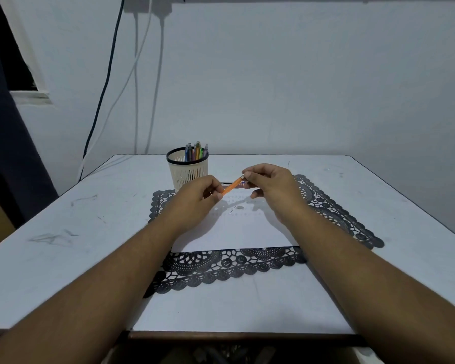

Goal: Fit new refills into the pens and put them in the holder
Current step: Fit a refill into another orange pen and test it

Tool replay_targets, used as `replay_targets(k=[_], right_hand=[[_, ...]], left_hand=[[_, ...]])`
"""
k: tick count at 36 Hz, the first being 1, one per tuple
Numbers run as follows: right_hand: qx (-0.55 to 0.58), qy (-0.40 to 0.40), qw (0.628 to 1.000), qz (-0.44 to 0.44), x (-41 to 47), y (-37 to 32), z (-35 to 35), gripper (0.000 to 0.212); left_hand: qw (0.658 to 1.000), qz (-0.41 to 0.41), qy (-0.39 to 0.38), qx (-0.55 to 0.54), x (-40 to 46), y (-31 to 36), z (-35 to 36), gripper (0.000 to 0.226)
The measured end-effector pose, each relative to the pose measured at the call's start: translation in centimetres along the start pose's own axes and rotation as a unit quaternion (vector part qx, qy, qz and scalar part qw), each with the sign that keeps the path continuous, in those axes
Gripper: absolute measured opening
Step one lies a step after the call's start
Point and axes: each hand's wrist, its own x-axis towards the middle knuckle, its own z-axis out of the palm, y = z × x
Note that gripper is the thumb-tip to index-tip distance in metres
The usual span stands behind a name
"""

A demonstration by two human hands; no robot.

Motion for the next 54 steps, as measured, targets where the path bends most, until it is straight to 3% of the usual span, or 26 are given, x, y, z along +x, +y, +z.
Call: replay_targets(k=[12,19,26,31,37,42,46,51,54], right_hand=[[-0.008,0.014,1.000,-0.011,-0.1,0.0,0.2,0.013],[0.105,-0.012,0.988,0.112,-0.3,0.2,0.0,0.008],[0.046,-0.018,0.995,0.084,0.1,0.5,-0.5,0.005],[-0.146,-0.022,0.989,0.013,0.1,1.1,-1.3,0.006],[-0.352,-0.098,0.931,0.015,-0.1,2.7,-0.8,0.005],[-0.417,-0.114,0.902,0.004,0.4,2.9,-0.3,0.007],[-0.412,-0.110,0.904,0.009,0.3,2.9,-0.6,0.007],[-0.140,-0.044,0.988,0.053,0.1,2.2,-1.2,0.006],[-0.142,-0.047,0.988,0.030,0.8,1.6,-2.1,0.004]], left_hand=[[1.000,0.010,0.017,0.000,0.1,0.1,0.1,0.010],[1.000,-0.001,0.013,-0.015,0.2,-0.1,0.1,0.011],[1.000,-0.004,0.013,-0.016,0.1,0.0,0.0,0.010],[0.999,-0.024,0.027,-0.009,0.4,0.0,-0.5,0.010],[0.999,-0.044,0.002,0.024,0.4,-0.5,-0.6,0.007],[0.998,-0.046,-0.014,0.033,0.2,-0.4,-0.5,0.007],[0.998,-0.047,-0.023,0.045,0.1,-0.3,-0.5,0.010],[0.997,-0.040,-0.026,0.060,-0.1,0.0,-0.4,0.011],[0.997,-0.041,-0.024,0.062,-0.1,0.1,-0.4,0.010]])
